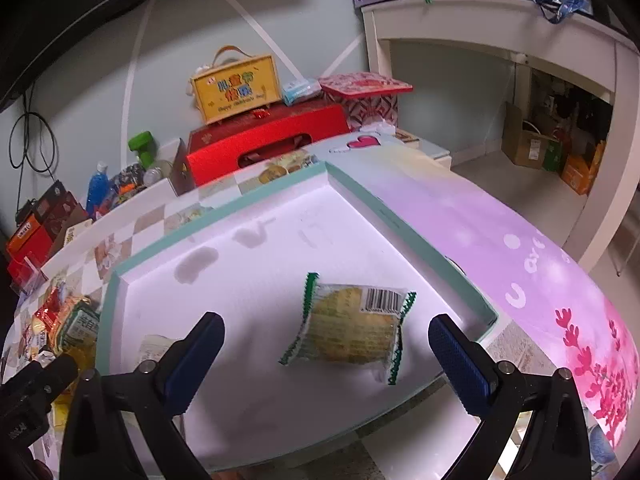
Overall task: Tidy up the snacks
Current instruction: 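Move both open tools back from the tray to the snack pile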
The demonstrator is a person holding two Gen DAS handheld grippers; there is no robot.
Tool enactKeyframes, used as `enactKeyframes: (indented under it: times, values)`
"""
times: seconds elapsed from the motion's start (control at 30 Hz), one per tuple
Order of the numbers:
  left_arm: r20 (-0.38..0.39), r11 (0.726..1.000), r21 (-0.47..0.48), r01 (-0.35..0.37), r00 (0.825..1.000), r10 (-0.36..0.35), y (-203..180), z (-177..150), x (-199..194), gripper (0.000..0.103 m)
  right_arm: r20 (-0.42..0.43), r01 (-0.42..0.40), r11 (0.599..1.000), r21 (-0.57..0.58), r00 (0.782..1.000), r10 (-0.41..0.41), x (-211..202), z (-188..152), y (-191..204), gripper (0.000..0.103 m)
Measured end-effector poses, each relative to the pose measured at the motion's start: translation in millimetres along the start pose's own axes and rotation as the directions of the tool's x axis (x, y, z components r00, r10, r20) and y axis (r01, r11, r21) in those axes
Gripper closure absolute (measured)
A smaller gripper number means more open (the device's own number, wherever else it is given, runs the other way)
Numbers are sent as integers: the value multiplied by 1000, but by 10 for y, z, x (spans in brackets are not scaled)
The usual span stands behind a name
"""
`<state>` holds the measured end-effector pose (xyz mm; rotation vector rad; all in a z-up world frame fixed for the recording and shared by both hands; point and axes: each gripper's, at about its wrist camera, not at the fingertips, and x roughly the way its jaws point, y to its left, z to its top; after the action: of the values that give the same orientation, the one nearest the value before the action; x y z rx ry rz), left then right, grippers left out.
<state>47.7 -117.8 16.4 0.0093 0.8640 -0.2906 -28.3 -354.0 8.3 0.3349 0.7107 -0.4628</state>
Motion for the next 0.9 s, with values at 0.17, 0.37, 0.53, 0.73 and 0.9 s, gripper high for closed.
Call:
enactKeyframes:
  times: [0.17,0.37,0.53,0.73,0.9]
  values:
    - [59,999,10,-33,998,32,31,-29,-74,3,42,-33,999,25,999,32,-83,11,39,0]
    - [75,998,7,-56,996,55,116,-39,-137,3,63,-56,998,32,997,53,-146,14,130,0]
    - [47,1000,-22,-18,999,19,264,-26,-176,3,72,-89,996,32,994,86,-161,16,236,0]
    - [93,998,-39,-49,994,53,453,-27,-300,3,68,-153,988,14,986,151,-150,-1,438,0]
    - [134,993,-90,-81,987,93,732,20,-476,3,98,-274,962,-10,957,274,-234,-35,737,0]
